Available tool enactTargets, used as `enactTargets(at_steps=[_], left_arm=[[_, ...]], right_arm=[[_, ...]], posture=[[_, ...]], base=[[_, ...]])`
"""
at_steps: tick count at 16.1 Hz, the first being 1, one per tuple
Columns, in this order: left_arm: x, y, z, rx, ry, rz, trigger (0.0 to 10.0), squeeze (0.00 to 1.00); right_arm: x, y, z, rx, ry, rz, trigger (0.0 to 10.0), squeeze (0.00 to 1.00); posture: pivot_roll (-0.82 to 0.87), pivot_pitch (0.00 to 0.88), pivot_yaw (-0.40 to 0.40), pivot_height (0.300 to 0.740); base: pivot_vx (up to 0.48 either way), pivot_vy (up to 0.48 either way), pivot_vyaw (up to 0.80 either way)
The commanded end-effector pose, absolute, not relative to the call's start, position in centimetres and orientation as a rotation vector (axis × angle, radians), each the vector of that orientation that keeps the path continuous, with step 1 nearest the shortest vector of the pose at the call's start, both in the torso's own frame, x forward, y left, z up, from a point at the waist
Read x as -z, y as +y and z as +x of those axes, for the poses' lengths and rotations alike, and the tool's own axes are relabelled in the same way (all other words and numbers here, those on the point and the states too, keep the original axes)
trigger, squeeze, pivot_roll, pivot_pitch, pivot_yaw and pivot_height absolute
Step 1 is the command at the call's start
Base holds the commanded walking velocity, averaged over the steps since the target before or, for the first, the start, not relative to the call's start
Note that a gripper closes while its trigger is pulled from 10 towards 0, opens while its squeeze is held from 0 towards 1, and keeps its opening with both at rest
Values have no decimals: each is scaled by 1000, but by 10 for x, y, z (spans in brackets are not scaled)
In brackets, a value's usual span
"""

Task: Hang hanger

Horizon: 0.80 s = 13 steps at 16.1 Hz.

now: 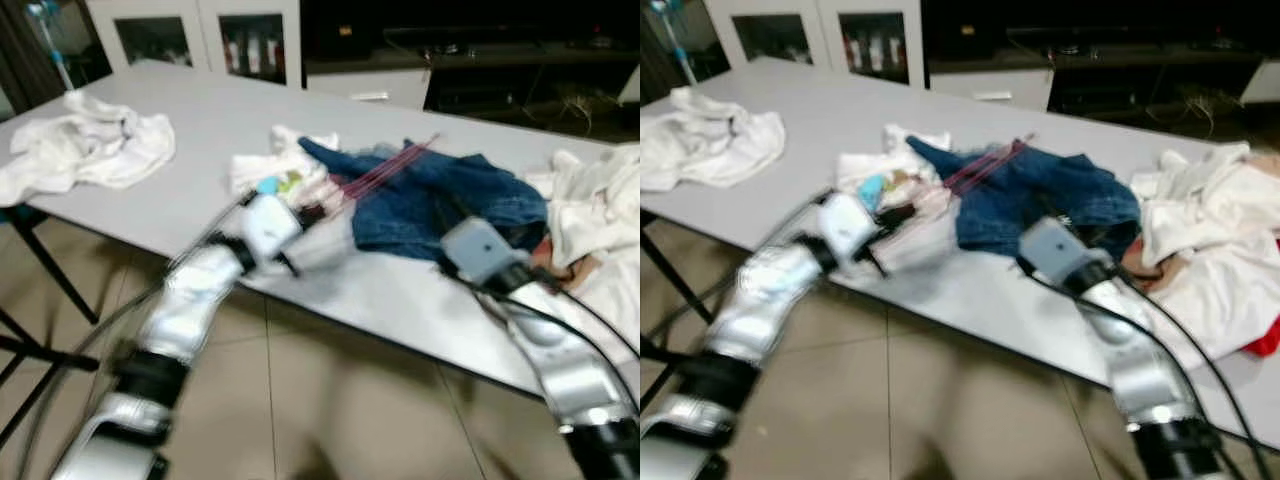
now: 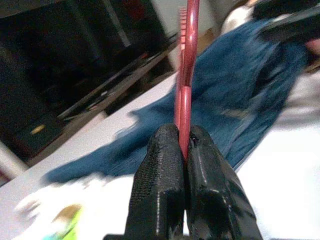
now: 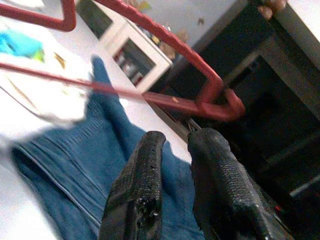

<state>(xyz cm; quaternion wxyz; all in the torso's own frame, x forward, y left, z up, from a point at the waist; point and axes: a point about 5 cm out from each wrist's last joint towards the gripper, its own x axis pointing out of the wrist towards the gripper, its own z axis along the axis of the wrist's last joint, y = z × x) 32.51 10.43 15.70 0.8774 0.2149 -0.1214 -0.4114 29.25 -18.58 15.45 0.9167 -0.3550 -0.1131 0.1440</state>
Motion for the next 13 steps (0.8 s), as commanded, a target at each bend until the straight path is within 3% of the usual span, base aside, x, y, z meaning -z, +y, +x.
enactTargets(at_steps=[1, 4, 5, 6, 9, 10, 11, 13], left_arm=[[-164, 114, 328, 830, -266, 472, 10000, 0], [-164, 113, 329, 831, -268, 479, 10000, 0], [-164, 113, 329, 832, -269, 480, 10000, 0], [-165, 113, 328, 839, -273, 487, 10000, 0], [-166, 114, 326, 853, -288, 539, 10000, 0], [-167, 115, 327, 848, -292, 569, 10000, 0], [-168, 117, 327, 846, -293, 607, 10000, 0], [-167, 118, 326, 850, -295, 635, 10000, 0]], right_arm=[[-160, -184, 294, -292, -254, -724, 10000, 0], [-165, -191, 295, -292, -247, -797, 10000, 0], [-166, -194, 296, -296, -240, -835, 10000, 769], [-169, -200, 298, -315, -218, -916, 10000, 1000], [-173, -214, 301, -371, -121, -1096, 10000, 1000], [-174, -222, 300, -434, -47, -1163, 10000, 910], [-172, -229, 291, -568, 66, -1230, 10000, 0], [-169, -233, 288, -601, 105, -1258, 10000, 0]], posture=[[12, 0, 10, 723], [12, 0, 7, 723], [11, 0, 8, 723], [11, 0, 6, 723], [13, 0, 1, 723], [14, 0, -3, 723], [12, 0, -5, 723], [10, 0, -7, 723]], base=[[259, 0, 0], [171, 0, 0], [0, 0, 0], [0, 0, 0], [0, 0, 0], [0, 0, 0], [0, 0, 0], [0, 0, 0]])
